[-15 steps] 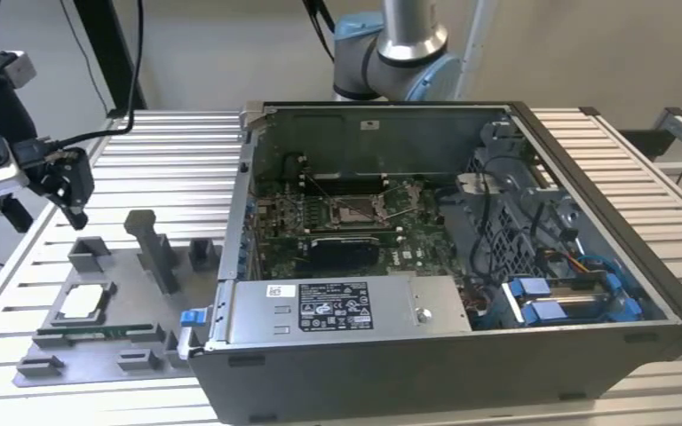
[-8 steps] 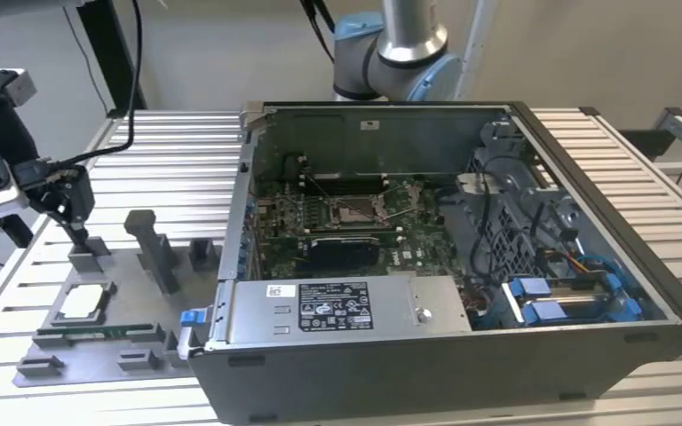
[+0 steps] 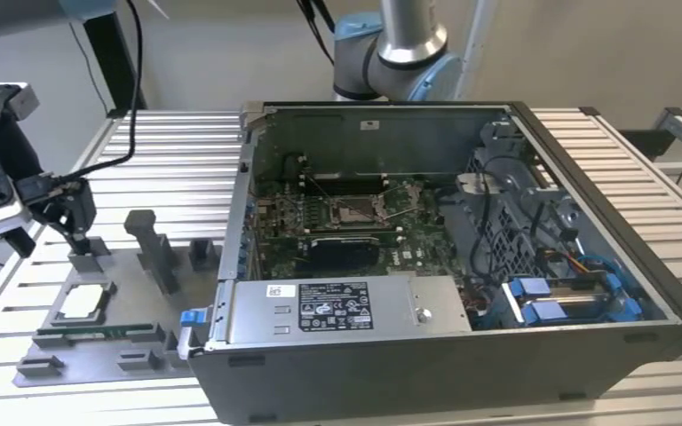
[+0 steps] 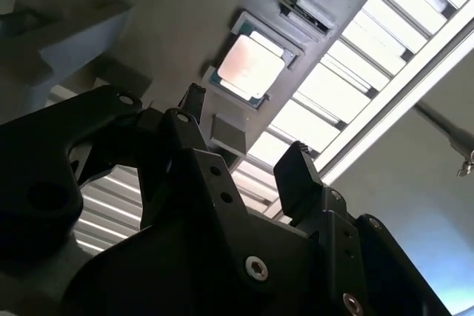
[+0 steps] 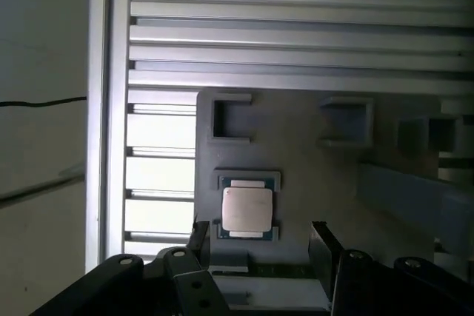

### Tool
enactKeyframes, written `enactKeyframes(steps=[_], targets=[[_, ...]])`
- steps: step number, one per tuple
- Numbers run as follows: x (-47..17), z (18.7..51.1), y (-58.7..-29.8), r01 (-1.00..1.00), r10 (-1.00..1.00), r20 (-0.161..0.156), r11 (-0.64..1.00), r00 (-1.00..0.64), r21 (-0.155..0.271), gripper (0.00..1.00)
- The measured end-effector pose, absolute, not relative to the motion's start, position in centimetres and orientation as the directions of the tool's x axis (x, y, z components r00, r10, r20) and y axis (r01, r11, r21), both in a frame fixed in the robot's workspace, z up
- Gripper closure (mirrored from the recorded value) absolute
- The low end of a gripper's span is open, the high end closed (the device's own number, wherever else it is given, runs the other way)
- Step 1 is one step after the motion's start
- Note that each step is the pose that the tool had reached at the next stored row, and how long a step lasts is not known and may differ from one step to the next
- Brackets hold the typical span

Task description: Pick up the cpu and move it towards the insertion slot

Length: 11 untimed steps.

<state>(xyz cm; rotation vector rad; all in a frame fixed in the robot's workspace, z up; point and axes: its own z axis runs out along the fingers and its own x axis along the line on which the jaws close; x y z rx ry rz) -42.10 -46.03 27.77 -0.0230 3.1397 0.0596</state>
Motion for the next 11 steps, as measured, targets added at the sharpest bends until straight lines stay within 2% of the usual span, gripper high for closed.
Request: enactKeyframes(steps=[11], targets=[[-42.1,25.8,-46.0,-0.011,-0.011,-0.003,0.999,-1.0,0.038,0.0]])
